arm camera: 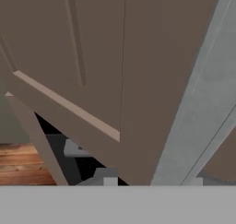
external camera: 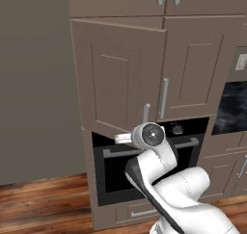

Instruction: Open the cabinet. Pick the spray and place it next to the sink. Then close the cabinet.

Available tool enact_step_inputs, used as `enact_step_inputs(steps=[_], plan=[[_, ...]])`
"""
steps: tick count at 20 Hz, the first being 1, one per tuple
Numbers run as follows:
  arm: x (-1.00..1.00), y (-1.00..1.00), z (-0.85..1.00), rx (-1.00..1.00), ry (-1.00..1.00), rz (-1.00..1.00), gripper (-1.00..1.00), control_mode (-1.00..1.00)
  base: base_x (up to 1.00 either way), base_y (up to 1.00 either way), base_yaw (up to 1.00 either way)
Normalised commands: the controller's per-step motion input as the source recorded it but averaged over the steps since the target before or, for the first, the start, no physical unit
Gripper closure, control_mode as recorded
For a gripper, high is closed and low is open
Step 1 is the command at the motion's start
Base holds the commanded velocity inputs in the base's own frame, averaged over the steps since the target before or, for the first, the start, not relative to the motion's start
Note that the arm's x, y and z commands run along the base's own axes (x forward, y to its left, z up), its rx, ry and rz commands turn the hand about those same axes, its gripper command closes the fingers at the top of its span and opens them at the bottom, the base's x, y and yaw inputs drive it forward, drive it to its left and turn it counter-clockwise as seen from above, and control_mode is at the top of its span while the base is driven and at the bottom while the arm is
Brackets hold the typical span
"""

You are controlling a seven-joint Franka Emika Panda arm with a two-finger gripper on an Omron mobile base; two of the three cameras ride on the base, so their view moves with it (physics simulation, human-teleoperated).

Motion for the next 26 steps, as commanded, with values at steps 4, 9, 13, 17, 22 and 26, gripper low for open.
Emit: enact_step_inputs(steps=[4,9,13,17,22,26], plan=[[-0.26,0.28,0.00,0.00,-0.07,0.00,1.00,-1.00,0.00,0.00,0.00],[0.00,0.00,0.00,0.00,0.00,0.00,-1.00,-1.00,0.00,0.00,0.00],[0.00,0.00,0.00,0.00,0.00,0.00,-1.00,-1.00,0.00,0.00,0.00],[-0.07,0.00,0.00,0.00,0.00,0.00,-1.00,-1.00,0.00,0.00,0.00],[-0.40,0.00,0.00,0.00,-0.03,0.00,-1.00,-1.00,0.00,0.00,0.00],[-0.47,-0.01,0.00,0.00,-0.02,0.00,-1.00,-1.00,0.00,0.00,0.00]])
